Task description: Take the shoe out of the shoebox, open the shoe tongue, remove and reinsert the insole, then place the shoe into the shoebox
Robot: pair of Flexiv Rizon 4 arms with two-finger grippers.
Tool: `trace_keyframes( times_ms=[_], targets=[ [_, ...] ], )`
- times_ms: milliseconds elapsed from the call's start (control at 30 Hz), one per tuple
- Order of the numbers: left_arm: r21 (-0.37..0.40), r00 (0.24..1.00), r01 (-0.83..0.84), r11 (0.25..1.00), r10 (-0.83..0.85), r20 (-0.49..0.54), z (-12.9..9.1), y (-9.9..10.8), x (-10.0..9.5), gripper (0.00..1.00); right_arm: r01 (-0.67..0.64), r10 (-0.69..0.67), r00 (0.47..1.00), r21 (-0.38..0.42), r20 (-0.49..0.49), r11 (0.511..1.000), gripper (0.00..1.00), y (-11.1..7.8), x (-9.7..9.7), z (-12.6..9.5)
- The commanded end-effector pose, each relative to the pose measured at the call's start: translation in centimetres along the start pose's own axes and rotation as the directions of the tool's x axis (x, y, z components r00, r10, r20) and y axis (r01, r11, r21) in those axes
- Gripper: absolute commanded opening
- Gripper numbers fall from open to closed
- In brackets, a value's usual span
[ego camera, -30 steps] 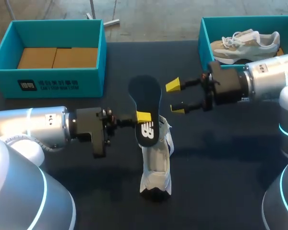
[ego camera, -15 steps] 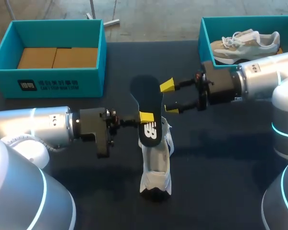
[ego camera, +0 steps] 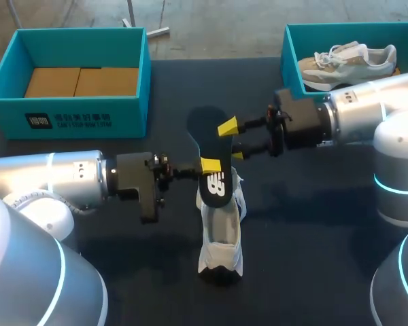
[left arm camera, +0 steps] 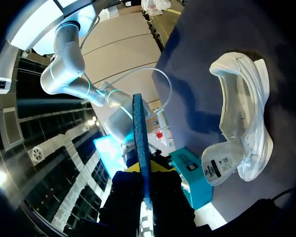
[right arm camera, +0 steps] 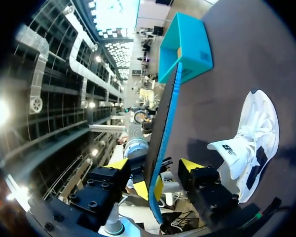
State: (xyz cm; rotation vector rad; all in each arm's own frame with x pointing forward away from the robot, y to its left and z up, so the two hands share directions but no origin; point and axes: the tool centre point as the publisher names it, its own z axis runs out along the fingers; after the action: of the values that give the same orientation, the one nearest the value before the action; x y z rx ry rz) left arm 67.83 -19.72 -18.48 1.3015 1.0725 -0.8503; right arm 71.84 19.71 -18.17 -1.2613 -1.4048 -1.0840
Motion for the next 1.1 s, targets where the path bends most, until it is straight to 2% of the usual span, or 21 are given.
trace_keyframes(
  times_ms=[33, 267, 900, 1100],
  targets=[
    [-0.004, 1.0, -0.001, 1.0, 0.001, -0.002, 0.2, -0.1, 0.0, 0.0, -0.01, 0.01, 1.0, -0.001, 0.006, 1.0, 0.46, 0.0, 0.3, 0.6],
    [-0.004, 1.0, -0.001, 1.0, 0.001, -0.002, 0.2, -0.1, 0.0, 0.0, -0.026, 0.026, 1.0, 0.001, -0.012, 1.0, 0.43, -0.5, 0.6, 1.2],
    [-0.004, 1.0, -0.001, 1.0, 0.001, -0.002, 0.2, -0.1, 0.0, 0.0, -0.021, 0.021, 0.999, 0.009, -0.039, 1.0, 0.25, -1.1, 1.5, 2.4],
    [-0.004, 1.0, -0.001, 1.0, 0.001, -0.002, 0.2, -0.1, 0.0, 0.0, -0.014, 0.014, 0.999, 0.006, -0.05, 1.0, 0.25, -0.9, 1.6, 2.6]
  ],
)
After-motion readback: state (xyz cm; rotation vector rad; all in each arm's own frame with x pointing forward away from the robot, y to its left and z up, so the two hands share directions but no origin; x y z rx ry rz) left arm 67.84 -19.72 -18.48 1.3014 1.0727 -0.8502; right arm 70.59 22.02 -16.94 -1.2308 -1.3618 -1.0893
